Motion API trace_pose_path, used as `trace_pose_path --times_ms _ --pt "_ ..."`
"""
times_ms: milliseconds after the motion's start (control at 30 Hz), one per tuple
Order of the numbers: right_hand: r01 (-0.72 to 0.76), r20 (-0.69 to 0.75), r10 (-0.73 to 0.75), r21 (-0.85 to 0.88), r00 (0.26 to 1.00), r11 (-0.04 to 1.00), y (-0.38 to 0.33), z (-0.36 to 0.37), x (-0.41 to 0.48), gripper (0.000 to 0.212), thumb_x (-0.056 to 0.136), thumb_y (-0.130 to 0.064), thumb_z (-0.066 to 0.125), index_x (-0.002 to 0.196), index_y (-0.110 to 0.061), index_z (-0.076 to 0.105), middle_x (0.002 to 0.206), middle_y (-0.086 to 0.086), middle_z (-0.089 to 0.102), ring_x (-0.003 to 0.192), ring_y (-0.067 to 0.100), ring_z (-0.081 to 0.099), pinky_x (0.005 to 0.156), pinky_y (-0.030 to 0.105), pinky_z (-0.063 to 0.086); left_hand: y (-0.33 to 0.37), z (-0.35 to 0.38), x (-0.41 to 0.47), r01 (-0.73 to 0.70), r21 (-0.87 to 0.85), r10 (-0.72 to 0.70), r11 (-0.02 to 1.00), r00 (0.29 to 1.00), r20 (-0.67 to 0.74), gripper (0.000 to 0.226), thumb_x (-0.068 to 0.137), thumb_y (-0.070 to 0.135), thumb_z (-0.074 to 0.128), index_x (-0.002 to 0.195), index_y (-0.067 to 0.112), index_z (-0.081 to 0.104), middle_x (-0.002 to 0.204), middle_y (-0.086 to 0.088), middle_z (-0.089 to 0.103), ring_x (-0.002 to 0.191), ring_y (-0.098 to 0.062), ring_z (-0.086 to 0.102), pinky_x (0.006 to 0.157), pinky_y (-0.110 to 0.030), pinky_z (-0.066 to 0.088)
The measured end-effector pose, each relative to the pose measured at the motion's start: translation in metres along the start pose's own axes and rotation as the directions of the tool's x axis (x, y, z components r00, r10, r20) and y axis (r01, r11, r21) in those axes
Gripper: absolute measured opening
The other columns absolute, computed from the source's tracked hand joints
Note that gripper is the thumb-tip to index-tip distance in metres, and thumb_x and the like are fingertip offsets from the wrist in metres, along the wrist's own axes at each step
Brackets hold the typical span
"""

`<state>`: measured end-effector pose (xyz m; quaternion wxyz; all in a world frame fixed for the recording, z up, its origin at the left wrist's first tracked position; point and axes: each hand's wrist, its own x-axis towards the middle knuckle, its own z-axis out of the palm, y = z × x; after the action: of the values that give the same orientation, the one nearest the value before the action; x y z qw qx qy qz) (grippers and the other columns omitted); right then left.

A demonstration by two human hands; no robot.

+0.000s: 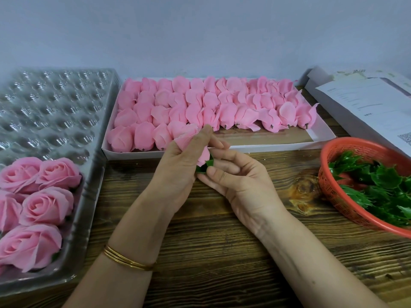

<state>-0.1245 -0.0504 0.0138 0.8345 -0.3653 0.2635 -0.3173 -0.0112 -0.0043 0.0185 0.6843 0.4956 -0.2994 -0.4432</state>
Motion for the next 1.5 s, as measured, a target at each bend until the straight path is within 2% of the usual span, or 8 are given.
trace_pose_path --times_ms 233,367,467,667,867,1100,1300,1500 --pt "-0.025 -0.040 0.026 0.030 0.999 0.999 0.0027 -0.0005 0.0005 0.024 0.061 0.006 0.070 0.084 0.004 0.074 0.091 0.022 0.074 0.085 0.028 0.074 0.071 0.028 0.061 -0.0003 -0.0033 -0.0003 -0.032 0.008 0.032 0.999 0.999 0.020 0.033 0.085 0.041 0.055 0.074 0.012 0.067 0.094 -0.008 0.073 0.099 -0.017 0.070 0.094 -0.034 0.055" --pt "-0.080 -0.072 0.080 0.001 0.994 0.997 0.0014 -0.0006 0.0004 0.017 0.060 0.003 0.072 0.076 -0.001 0.078 0.088 0.024 0.074 0.082 0.032 0.074 0.066 0.026 0.060 -0.0017 -0.0055 0.0001 -0.067 0.107 0.067 0.992 0.998 0.002 0.037 0.091 0.046 0.057 0.070 0.018 0.069 0.095 -0.005 0.073 0.104 -0.020 0.068 0.106 -0.051 0.046" --pt "-0.089 -0.072 0.088 -0.012 0.993 0.996 0.0008 0.0003 -0.0001 0.015 0.061 0.002 0.072 0.074 -0.003 0.079 0.087 0.022 0.074 0.080 0.032 0.075 0.065 0.025 0.060 -0.0025 -0.0056 0.0010 -0.079 0.165 0.082 0.983 0.996 -0.017 0.034 0.090 0.044 0.054 0.067 0.024 0.069 0.094 -0.003 0.074 0.105 -0.020 0.067 0.105 -0.059 0.044" --pt "-0.088 -0.059 0.088 -0.001 0.994 0.996 0.0012 -0.0001 0.0001 0.017 0.063 0.001 0.073 0.079 0.000 0.078 0.091 0.023 0.074 0.082 0.032 0.075 0.069 0.026 0.060 -0.0027 -0.0040 0.0007 -0.075 0.147 0.078 0.986 0.997 -0.017 0.035 0.090 0.043 0.054 0.067 0.021 0.068 0.093 -0.005 0.074 0.098 -0.018 0.069 0.101 -0.055 0.046" --pt "-0.087 -0.052 0.088 0.017 0.995 0.996 0.0023 0.0014 -0.0004 0.015 0.062 0.002 0.072 0.076 0.001 0.077 0.088 0.020 0.075 0.078 0.030 0.075 0.067 0.025 0.060 -0.0014 -0.0009 -0.0009 -0.075 0.060 0.075 0.995 0.997 0.006 0.035 0.084 0.041 0.054 0.072 0.010 0.062 0.088 -0.009 0.072 0.093 -0.017 0.069 0.095 -0.039 0.053" --pt "-0.032 -0.058 0.034 0.028 0.998 0.999 0.0027 0.0025 -0.0010 0.016 0.061 0.005 0.070 0.075 0.000 0.078 0.084 0.017 0.075 0.077 0.026 0.075 0.066 0.024 0.060 0.0000 -0.0022 -0.0008 -0.066 0.085 0.066 0.994 0.998 0.000 0.033 0.085 0.039 0.055 0.074 0.008 0.061 0.092 -0.019 0.066 0.091 -0.025 0.064 0.090 -0.049 0.049" --pt "0.015 -0.098 -0.014 0.009 0.995 1.000 0.0054 0.0033 -0.0006 0.018 0.060 0.006 0.069 0.074 0.001 0.077 0.079 0.015 0.075 0.077 0.023 0.075 0.068 0.025 0.060 -0.0048 -0.0030 0.0023 -0.124 0.088 0.126 0.988 0.992 -0.012 0.030 0.084 0.036 0.058 0.069 0.011 0.064 0.079 -0.007 0.068 0.091 -0.025 0.066 0.089 -0.041 0.051" --pt "-0.005 -0.112 0.005 -0.003 0.994 1.000 0.0036 0.0027 -0.0015 0.019 0.059 0.006 0.070 0.075 0.000 0.077 0.076 0.018 0.074 0.074 0.025 0.074 0.068 0.026 0.061 -0.0046 -0.0034 0.0020 -0.147 0.123 0.153 0.981 0.988 -0.036 0.031 0.088 0.036 0.058 0.072 0.010 0.064 0.081 -0.008 0.069 0.093 -0.029 0.066 0.097 -0.049 0.050"
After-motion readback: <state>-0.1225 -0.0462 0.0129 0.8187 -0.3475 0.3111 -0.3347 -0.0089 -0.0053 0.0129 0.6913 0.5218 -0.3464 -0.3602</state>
